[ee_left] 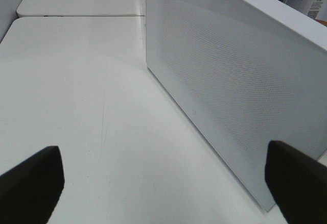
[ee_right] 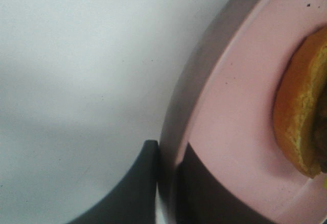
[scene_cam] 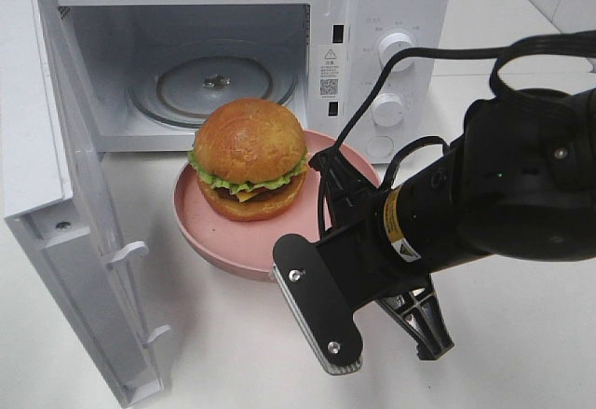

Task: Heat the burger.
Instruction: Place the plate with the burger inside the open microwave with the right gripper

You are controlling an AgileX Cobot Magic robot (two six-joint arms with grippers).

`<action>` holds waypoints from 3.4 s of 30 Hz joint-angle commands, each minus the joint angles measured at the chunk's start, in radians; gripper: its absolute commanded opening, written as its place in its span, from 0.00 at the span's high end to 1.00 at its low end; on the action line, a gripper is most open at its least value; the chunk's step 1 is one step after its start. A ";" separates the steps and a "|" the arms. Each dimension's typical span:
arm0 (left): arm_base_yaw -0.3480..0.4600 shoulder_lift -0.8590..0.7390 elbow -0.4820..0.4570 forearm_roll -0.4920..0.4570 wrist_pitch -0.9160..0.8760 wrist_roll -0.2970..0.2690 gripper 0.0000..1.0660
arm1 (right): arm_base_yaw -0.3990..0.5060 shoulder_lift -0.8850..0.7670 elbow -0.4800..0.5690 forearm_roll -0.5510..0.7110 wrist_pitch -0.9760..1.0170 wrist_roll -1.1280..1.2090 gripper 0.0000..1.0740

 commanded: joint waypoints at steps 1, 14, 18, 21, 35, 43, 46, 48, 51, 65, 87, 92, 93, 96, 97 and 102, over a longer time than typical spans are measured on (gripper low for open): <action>-0.004 -0.020 0.002 -0.010 -0.010 -0.002 0.06 | -0.017 -0.009 -0.015 0.048 -0.070 -0.086 1.00; -0.004 -0.020 0.002 -0.010 -0.010 -0.002 0.06 | -0.144 -0.009 -0.015 0.639 -0.156 -0.803 1.00; -0.004 -0.020 0.002 -0.010 -0.010 -0.002 0.06 | -0.145 -0.009 -0.015 0.662 -0.179 -0.848 1.00; -0.004 -0.020 0.002 -0.010 -0.010 -0.002 0.06 | -0.145 -0.007 -0.015 0.662 -0.179 -0.849 1.00; -0.004 -0.020 0.002 -0.010 -0.010 -0.002 0.06 | -0.145 0.048 -0.056 0.659 -0.197 -0.827 1.00; -0.004 -0.020 0.002 -0.010 -0.010 -0.002 0.06 | -0.145 0.121 -0.133 0.659 -0.196 -0.817 1.00; -0.004 -0.020 0.002 -0.010 -0.010 -0.002 0.06 | -0.145 0.144 -0.164 0.659 -0.196 -0.818 1.00; -0.004 -0.020 0.002 -0.010 -0.010 -0.002 0.06 | -0.146 0.160 -0.187 0.658 -0.195 -0.818 1.00; -0.004 -0.020 0.002 -0.010 -0.010 -0.002 0.06 | -0.154 0.184 -0.222 0.641 -0.187 -0.811 1.00; -0.004 -0.020 0.002 -0.010 -0.010 -0.002 0.06 | -0.154 0.299 -0.400 0.463 -0.098 -0.614 1.00; -0.004 -0.020 0.002 -0.010 -0.010 -0.002 0.06 | -0.177 0.479 -0.691 0.350 0.051 -0.436 1.00; -0.004 -0.020 0.002 -0.010 -0.010 -0.002 0.06 | -0.177 0.513 -0.769 0.294 0.087 -0.368 1.00; -0.004 -0.020 0.002 -0.010 -0.010 -0.002 0.06 | -0.177 0.524 -0.793 0.293 0.090 -0.356 1.00; -0.004 -0.020 0.002 -0.010 -0.010 -0.002 0.06 | -0.177 0.548 -0.840 0.293 0.099 -0.338 1.00; -0.004 -0.020 0.002 -0.010 -0.010 -0.002 0.06 | -0.177 0.548 -0.840 0.293 0.099 -0.338 1.00; -0.004 -0.020 0.002 -0.010 -0.010 -0.002 0.06 | -0.177 0.592 -0.922 0.291 0.120 -0.316 1.00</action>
